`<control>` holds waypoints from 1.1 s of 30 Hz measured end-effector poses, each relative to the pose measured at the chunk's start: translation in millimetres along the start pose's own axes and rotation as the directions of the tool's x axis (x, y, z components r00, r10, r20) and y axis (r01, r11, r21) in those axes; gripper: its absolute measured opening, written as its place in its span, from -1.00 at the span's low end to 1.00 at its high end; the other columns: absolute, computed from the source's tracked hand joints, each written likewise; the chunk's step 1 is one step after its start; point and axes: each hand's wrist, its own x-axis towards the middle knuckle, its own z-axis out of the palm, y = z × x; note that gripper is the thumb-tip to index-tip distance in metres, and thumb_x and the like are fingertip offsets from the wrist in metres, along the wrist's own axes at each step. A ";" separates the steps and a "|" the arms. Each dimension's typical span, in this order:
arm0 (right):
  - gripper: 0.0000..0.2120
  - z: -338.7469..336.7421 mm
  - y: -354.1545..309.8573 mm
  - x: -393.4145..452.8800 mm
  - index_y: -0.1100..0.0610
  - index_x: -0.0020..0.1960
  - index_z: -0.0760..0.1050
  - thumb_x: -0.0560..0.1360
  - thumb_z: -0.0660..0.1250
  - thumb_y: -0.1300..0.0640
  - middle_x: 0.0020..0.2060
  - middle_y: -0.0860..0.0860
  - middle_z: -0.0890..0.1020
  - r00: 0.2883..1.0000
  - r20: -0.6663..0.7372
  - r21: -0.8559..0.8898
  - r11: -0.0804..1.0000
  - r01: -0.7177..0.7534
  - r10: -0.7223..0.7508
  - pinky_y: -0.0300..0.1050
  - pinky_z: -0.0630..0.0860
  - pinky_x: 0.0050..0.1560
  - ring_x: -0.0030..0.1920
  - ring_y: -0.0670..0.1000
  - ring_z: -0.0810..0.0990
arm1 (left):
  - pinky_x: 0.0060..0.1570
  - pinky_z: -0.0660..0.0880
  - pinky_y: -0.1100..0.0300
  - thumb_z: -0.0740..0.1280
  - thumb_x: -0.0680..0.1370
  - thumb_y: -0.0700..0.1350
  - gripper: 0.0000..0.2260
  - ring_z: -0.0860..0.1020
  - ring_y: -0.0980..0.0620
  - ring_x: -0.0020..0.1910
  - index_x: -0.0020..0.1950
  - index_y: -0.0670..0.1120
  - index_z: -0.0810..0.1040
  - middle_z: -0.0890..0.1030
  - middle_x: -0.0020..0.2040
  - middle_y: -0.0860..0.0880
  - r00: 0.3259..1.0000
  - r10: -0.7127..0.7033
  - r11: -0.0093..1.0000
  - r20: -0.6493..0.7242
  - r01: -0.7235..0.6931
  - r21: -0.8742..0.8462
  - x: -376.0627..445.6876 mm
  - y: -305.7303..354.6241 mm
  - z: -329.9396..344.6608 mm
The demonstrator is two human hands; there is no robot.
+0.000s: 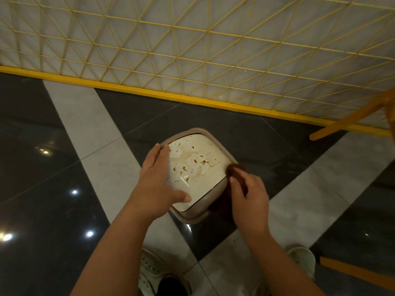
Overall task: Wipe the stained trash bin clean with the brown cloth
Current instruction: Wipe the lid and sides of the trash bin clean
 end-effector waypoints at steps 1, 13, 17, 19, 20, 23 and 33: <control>-0.73 1.5 -4.8 -15.9 -0.20 0.24 0.45 0.55 0.21 -0.05 0.13 -0.25 0.43 0.991 0.017 -0.016 0.991 0.132 -0.132 -0.30 0.37 0.19 0.07 -0.29 0.43 | 0.38 0.20 0.01 0.61 0.24 -0.06 0.09 0.00 0.02 0.50 0.54 0.08 -0.07 -0.11 0.51 0.24 1.000 -0.001 1.000 0.003 0.001 -0.002 0.3 -0.1 -0.5; -0.75 -6.1 -5.6 25.4 -0.06 0.22 0.51 0.56 0.26 0.05 0.12 -0.14 0.49 0.999 0.041 -0.078 0.997 -0.016 0.019 -0.39 0.32 0.09 0.11 -0.12 0.48 | 0.40 0.19 -0.03 0.60 0.26 -0.05 0.08 -0.01 0.00 0.51 0.54 0.08 -0.08 -0.12 0.52 0.22 1.000 0.014 1.000 0.011 -0.014 -0.001 2.0 -1.7 -0.1; -0.72 2.1 -23.6 -27.4 -0.10 0.20 0.52 0.52 0.21 -0.02 0.13 -0.16 0.51 0.923 0.148 -0.144 0.916 0.376 -0.355 -0.30 0.32 0.19 0.17 -0.18 0.42 | 0.40 0.17 -0.01 0.60 0.25 -0.03 0.09 -0.03 0.02 0.51 0.54 0.08 -0.09 -0.14 0.52 0.22 1.000 0.010 1.000 0.005 -0.010 -0.006 3.0 -4.3 0.4; -0.72 -0.6 -27.6 -30.7 -0.06 0.18 0.54 0.51 0.21 -0.02 0.10 -0.12 0.53 0.834 0.235 -0.152 0.828 0.540 -0.500 -0.37 0.28 0.13 0.15 -0.17 0.41 | 0.41 0.15 0.01 0.60 0.24 -0.01 0.10 -0.04 0.03 0.51 0.55 0.08 -0.09 -0.14 0.52 0.23 1.000 0.015 1.000 -0.005 -0.015 -0.003 3.4 -5.9 1.3; -0.72 -3.0 -27.9 -23.8 -0.05 0.19 0.54 0.51 0.22 -0.01 0.10 -0.11 0.53 0.810 0.257 -0.152 0.806 0.572 -0.527 -0.37 0.26 0.14 0.15 -0.17 0.40 | 0.41 0.14 0.01 0.60 0.24 -0.01 0.10 -0.04 0.03 0.51 0.55 0.08 -0.09 -0.14 0.52 0.24 1.000 0.017 1.000 -0.008 -0.017 -0.006 3.9 -6.6 1.8; -0.72 -9.4 -23.6 15.1 -0.08 0.24 0.50 0.54 0.24 0.02 0.13 -0.14 0.50 0.927 0.199 -0.126 0.930 0.345 -0.317 -0.26 0.31 0.22 0.17 -0.14 0.42 | 0.41 0.15 -0.02 0.61 0.24 -0.02 0.10 -0.04 0.03 0.51 0.54 0.09 -0.09 -0.14 0.51 0.27 1.000 0.015 1.000 0.003 -0.015 -0.020 4.6 -7.1 2.2; -0.74 -2.1 -33.7 -20.6 -0.09 0.16 0.54 0.50 0.23 -0.01 0.07 -0.16 0.49 0.835 0.267 -0.219 0.814 0.539 -0.481 -0.38 0.31 0.07 0.09 -0.19 0.41 | 0.40 0.17 -0.01 0.61 0.22 -0.02 0.11 -0.04 0.04 0.51 0.54 0.10 -0.08 -0.14 0.51 0.27 1.000 0.022 0.999 -0.012 -0.022 -0.038 7.0 -10.3 3.2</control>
